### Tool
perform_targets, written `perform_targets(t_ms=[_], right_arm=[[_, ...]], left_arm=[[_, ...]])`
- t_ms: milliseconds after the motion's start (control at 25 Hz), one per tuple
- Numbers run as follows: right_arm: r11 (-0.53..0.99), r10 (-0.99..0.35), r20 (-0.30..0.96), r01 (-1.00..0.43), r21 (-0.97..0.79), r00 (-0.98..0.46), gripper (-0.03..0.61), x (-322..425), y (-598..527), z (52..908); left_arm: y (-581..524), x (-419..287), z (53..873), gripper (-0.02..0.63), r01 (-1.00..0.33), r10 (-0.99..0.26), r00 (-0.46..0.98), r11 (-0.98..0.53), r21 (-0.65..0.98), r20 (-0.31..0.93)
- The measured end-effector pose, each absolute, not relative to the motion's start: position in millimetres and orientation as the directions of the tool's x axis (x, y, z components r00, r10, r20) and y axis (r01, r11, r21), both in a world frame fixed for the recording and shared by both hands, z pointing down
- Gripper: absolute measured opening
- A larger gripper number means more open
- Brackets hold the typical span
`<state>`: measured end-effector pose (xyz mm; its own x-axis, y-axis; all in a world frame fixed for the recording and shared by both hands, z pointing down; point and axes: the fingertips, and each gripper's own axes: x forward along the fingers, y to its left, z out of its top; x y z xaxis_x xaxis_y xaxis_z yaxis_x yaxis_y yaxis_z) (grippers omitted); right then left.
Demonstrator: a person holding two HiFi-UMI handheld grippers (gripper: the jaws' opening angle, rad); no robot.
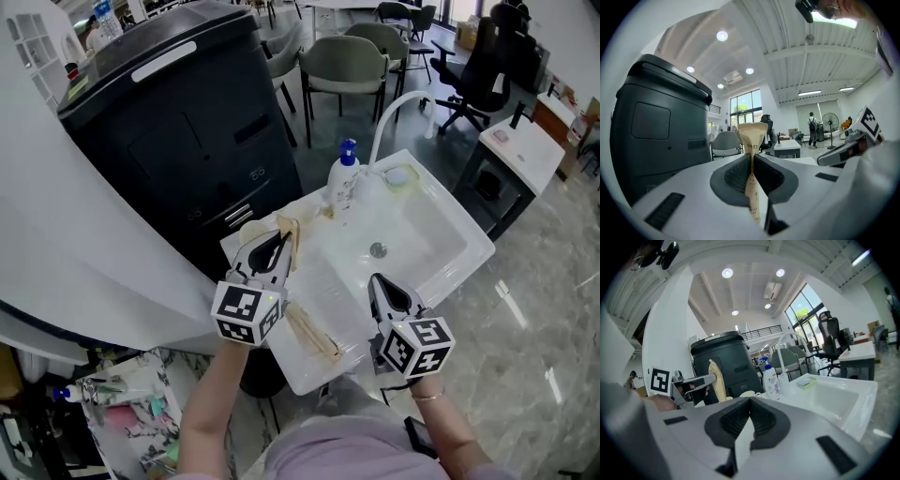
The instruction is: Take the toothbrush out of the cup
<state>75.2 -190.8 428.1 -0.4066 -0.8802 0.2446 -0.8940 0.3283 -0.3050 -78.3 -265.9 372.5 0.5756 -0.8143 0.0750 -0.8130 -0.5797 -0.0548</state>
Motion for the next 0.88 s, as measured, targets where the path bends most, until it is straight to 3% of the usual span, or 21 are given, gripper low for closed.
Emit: perform_targets(t_ms=[440, 880], right_arm=[[0.227, -0.918, 0.249, -0.923, -0.312, -0.310, 0.005, 110.0, -157.0, 432.0], [0.145, -0.935, 0.263, -0.932, -0.331, -0.239, 0.005, 137.1, -131.9, 440.7]], left_arm=[[-240.2, -36.6, 443.9, 0.021, -0.672, -0.704, 0.667, -0.710, -0.212, 0.245], [-197.0, 19.4, 510.8, 0.021, -0.285, -0.493, 0.739, -0.846, -0.450, 0.459]])
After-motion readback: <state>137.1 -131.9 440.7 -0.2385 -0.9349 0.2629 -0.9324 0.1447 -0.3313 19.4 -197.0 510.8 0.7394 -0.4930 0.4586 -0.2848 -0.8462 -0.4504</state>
